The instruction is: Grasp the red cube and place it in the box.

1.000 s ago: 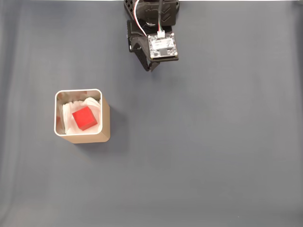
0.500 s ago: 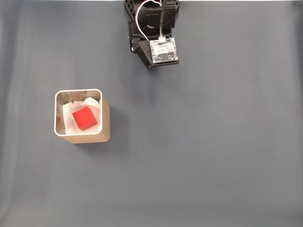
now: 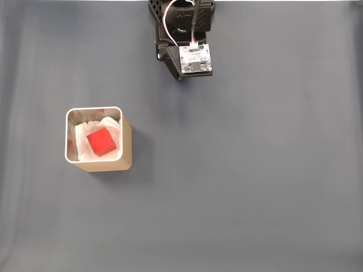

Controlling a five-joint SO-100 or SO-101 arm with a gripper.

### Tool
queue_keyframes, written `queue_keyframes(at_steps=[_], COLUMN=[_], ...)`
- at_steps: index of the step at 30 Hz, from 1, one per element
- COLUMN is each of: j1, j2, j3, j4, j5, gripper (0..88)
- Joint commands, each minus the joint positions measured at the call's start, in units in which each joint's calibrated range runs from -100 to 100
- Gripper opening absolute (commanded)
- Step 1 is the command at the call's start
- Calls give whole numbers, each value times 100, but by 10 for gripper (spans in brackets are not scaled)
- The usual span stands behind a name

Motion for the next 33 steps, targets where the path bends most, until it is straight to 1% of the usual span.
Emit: queue_keyframes(at_steps=[1, 4, 5, 33], j1=[-34, -13, -6, -20], j2=[9, 9, 9, 9], j3=[46, 55, 55, 55], j4=[200, 463, 504, 504], j5=[-44, -20, -161, -166], gripper=[4, 8, 8, 8])
